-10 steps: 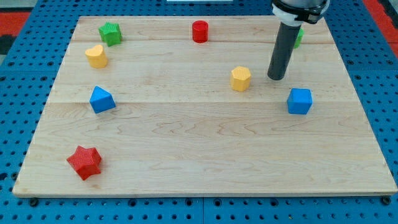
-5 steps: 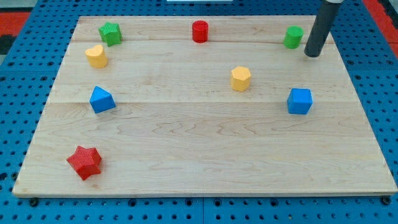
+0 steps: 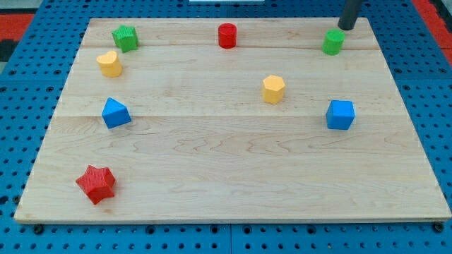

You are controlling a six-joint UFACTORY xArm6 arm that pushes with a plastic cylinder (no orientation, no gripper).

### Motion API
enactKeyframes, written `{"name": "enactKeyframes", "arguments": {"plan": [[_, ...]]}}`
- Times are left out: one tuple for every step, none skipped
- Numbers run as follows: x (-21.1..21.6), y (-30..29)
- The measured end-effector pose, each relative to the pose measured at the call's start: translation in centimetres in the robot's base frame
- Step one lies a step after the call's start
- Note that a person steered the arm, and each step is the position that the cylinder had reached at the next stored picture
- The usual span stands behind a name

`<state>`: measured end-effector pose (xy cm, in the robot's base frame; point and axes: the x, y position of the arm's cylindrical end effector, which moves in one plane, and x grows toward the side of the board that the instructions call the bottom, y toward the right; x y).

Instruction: Place the green circle diagonally to the bottom right of the yellow hexagon

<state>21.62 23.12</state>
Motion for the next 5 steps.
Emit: {"name": "enactKeyframes", "arguments": {"plan": [[1.2,-1.5],[4.0,-2.4],[7.4,-3.0],[10.0,-3.6],[11.2,-4.5]]}}
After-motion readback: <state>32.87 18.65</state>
